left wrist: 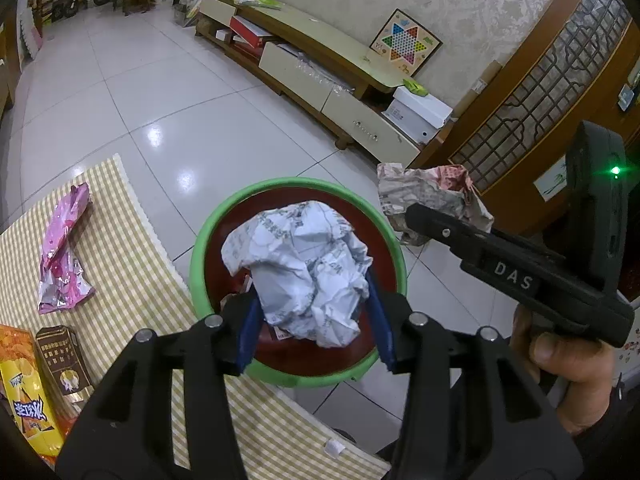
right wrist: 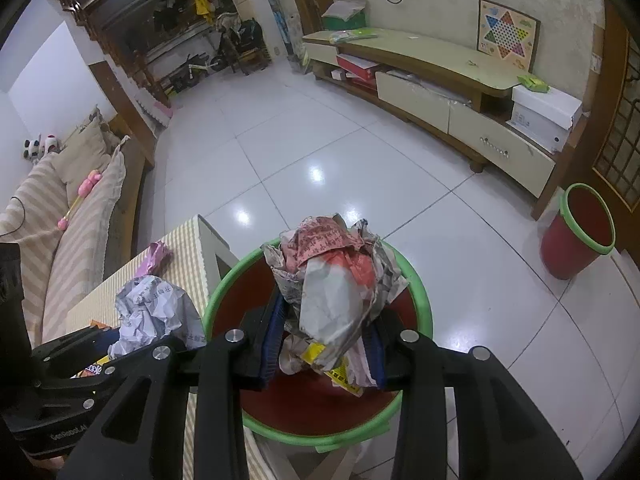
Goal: Collect trash
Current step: 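Open both tools over the bin and return them to the table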
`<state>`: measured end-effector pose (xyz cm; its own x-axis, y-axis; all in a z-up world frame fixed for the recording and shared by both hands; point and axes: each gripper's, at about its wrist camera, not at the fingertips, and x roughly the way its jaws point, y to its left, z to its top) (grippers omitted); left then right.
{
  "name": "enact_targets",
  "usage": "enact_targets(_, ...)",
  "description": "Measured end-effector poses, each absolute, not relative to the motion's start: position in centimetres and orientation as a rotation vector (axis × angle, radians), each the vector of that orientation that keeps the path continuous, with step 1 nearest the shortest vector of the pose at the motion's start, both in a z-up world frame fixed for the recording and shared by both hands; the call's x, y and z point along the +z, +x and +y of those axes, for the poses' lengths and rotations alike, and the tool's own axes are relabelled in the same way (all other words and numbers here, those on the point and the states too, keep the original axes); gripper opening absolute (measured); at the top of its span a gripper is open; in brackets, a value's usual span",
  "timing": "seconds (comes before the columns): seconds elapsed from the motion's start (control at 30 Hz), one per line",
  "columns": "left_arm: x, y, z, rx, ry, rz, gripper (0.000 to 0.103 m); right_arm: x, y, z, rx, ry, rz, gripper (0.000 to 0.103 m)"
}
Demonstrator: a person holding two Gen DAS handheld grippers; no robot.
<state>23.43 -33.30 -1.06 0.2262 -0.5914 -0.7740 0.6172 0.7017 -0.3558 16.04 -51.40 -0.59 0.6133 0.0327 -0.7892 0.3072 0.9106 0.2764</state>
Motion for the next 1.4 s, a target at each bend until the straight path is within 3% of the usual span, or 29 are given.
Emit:
enact_targets(0.2,-0.9,23.5,-33.9,-0.834,0.043,1.043,0.047,-0.6,16.1,-51.2,-0.164,0.406,0.905,0.037)
enact_targets(0.37,-1.0,23.6,-33.7,-0.824,0.031,1.037,0.072,-0.5,16.3,-51.1,-0.174,0.394,0.9,0.045)
enact_targets(0.47,-1.0,23.7,-33.4,-0.815,0.024,1.034,0.085,-0.5,16.4,-51.1,-0.185,0.391,0.896,0.06)
enact_targets(0.53,-1.0,23.9,-33.0,-0.804,0.017,1.033,0.09,-0.5,16.4,-51.1,-0.189,0.385,0.894,0.069)
enact_targets(0.67,-0.9,23.9,-32.1,-0.778,0.008,1.024,0.097,-0.5,16.4,-50.9,-0.188,0.378,0.891,0.073)
enact_targets(1.03,-0.3,23.3,-28.0,-0.658,0.011,1.013,0.097,-0.1,16.6,-49.9,-0.189,0.354,0.87,0.087)
enact_targets(1.4,1.5,21.2,-20.5,-0.519,-0.048,0.972,0.097,-0.2,16.9,-45.3,-0.118,0.282,0.879,0.091)
